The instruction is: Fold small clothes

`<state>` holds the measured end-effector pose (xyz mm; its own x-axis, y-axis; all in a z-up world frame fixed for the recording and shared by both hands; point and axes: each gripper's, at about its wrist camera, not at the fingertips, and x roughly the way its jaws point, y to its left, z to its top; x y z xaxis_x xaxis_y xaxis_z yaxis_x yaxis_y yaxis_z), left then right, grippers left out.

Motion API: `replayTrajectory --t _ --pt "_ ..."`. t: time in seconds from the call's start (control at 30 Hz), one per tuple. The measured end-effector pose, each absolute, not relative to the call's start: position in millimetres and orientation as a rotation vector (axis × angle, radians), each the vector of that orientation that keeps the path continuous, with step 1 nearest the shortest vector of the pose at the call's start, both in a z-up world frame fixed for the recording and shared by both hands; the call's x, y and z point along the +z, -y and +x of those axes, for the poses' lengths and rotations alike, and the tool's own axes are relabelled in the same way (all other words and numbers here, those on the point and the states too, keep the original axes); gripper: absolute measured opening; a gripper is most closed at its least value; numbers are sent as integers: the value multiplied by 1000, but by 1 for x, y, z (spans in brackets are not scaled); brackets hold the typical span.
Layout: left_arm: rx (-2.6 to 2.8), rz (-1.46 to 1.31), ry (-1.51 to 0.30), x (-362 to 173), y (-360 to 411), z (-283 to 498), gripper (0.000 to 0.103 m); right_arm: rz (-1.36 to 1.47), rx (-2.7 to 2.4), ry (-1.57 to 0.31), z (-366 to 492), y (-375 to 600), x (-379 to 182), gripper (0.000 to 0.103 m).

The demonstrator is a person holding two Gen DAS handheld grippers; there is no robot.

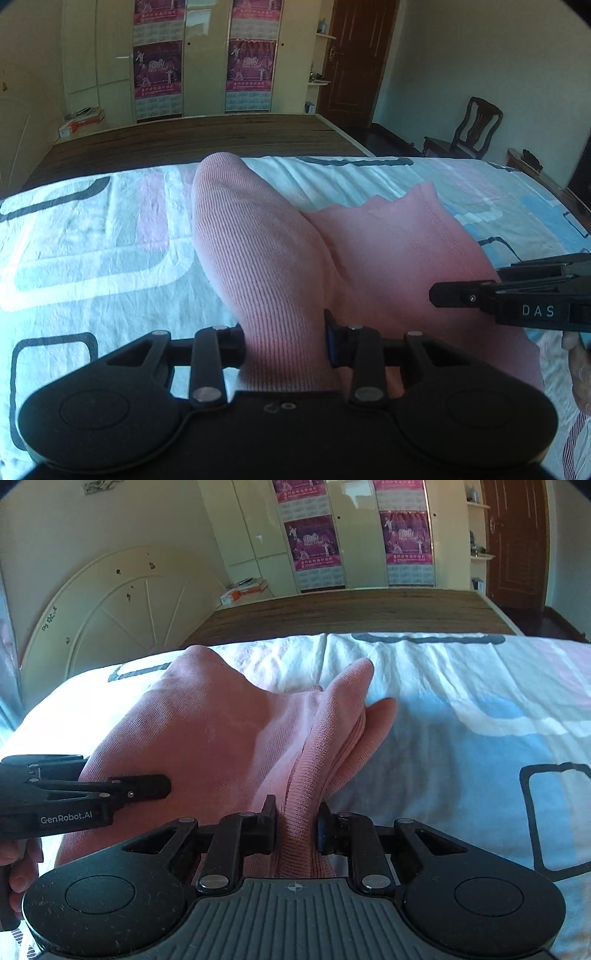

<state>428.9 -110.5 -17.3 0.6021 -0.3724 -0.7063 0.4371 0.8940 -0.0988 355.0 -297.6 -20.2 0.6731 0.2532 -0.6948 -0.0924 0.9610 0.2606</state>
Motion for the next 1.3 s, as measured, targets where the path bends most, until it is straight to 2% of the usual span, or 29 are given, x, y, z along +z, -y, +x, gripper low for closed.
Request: replayTrajectory --t 0.3,0.67,0.7,0.77,0.8,0.83,0.9,0.97,1.07,1.17,1.2,1.23,1.3 --pt "-452 92 -757 6 23 419 34 173 224 -771 363 216 9 19" --pt "-326 43 -843 3 -152 409 35 219 395 -819 388 55 -10 19" --pt "-329 39 -858 -1 -162 410 36 225 400 -826 388 44 -13 19" --pt "-306 25 -886 -16 -181 412 45 219 400 -844 387 26 -20 19" --pt "-277 24 -894 -25 -190 412 57 210 388 -860 390 19 -26 19" --pt "-261 15 -898 -32 -198 411 64 200 359 -881 393 17 -35 19" --pt "-275 -52 -861 -39 -213 406 73 239 318 -934 395 22 -55 19" --pt "-288 -93 -855 -44 -217 405 68 297 304 -948 393 33 -68 19" --pt "-289 -99 -845 -46 -212 405 68 346 297 -948 396 40 -71 19" --pt "-271 -65 -838 -35 -212 398 73 343 277 -958 402 45 -70 31" --pt "-262 -51 -813 -30 -215 389 74 323 259 -964 401 45 -66 45" --pt "-253 -38 -783 -23 -217 381 78 284 221 -956 393 46 -58 51" --pt "-259 -57 -747 -14 -226 365 71 221 198 -908 379 48 -45 50"
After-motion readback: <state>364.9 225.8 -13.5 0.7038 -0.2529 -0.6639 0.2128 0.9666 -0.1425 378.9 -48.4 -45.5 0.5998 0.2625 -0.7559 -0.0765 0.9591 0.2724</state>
